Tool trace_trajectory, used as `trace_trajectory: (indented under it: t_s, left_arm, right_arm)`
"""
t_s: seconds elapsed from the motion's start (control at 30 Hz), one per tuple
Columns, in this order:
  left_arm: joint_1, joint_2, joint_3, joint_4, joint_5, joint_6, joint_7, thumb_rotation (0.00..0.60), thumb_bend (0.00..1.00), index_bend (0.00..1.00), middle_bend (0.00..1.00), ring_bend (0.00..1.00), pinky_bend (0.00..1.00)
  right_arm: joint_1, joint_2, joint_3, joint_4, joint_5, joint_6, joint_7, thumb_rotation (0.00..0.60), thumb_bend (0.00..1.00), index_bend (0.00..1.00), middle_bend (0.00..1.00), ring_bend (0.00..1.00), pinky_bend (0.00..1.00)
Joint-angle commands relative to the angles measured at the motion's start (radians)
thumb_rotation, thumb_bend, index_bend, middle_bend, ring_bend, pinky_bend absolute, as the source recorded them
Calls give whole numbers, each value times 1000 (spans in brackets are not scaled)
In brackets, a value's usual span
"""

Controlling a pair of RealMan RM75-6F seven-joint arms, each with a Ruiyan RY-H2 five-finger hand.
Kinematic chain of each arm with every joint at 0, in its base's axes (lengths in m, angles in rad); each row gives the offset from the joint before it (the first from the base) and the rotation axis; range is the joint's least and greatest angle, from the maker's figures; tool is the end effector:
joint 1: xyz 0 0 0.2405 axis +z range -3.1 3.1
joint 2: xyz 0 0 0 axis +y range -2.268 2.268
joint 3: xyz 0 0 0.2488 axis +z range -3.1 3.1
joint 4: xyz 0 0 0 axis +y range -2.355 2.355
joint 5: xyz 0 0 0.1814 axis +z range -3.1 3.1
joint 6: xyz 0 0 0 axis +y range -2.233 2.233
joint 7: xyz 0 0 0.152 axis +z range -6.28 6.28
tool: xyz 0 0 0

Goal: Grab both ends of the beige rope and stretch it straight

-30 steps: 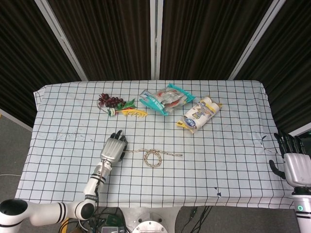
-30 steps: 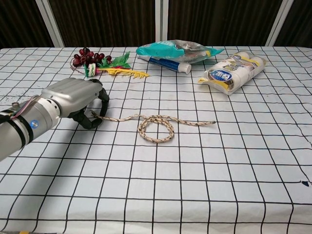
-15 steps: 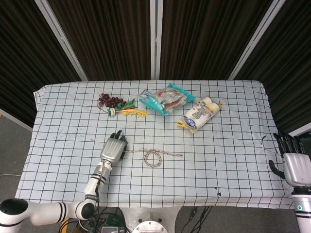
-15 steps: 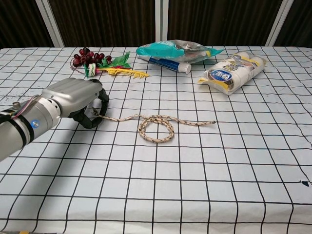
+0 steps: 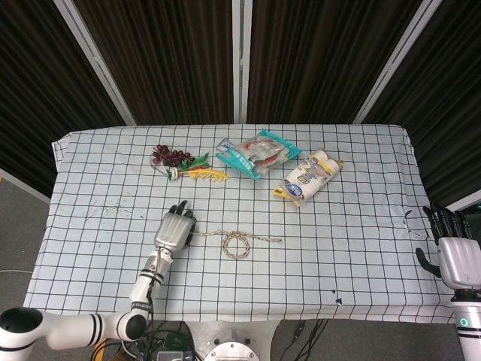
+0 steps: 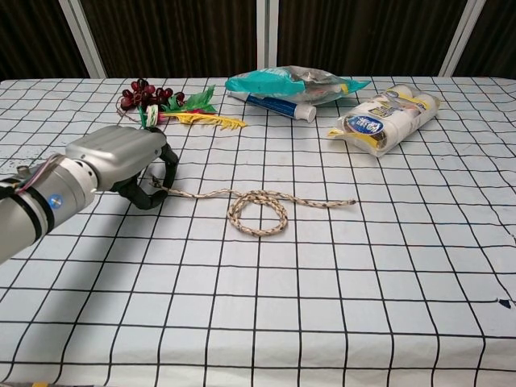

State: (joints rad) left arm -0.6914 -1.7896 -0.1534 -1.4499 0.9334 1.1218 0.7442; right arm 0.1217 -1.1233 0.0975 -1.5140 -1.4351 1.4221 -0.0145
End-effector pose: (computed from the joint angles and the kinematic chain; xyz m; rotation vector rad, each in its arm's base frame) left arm -0.1419 0.3054 -0.0485 -1.8196 -0.8872 -0.7221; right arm -0.3111 -0.2072 0.1934 1.3729 -0.8386 0.8201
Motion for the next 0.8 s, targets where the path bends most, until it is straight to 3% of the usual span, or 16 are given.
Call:
trace_trajectory:
  t_s: [0.03, 0.43, 0.6, 0.8]
  left_arm:
    - [2, 7, -2, -7, 0, 3, -6, 600, 435, 614, 306, 57, 196]
    - [12, 32, 4, -30, 5, 2, -38, 600, 436, 621, 318, 57, 196]
    - [13, 22, 11, -16, 4, -7, -52, 600, 436, 622, 318, 58, 196]
    - [16, 14, 11, -4, 12, -5, -68, 600, 436, 623, 318, 58, 196]
  right_arm:
    - [1, 1, 0, -3, -1, 0, -3, 600, 297, 0, 0, 0, 0]
    - [61, -17, -20, -78, -79, -54, -102, 600, 297, 0, 0, 0, 0]
    - [149, -75, -15, -139, -125, -145, -158, 600, 296, 29, 0, 0, 0]
    - [249, -182, 13, -131, -104, -259, -200, 600, 297, 79, 0, 0, 0]
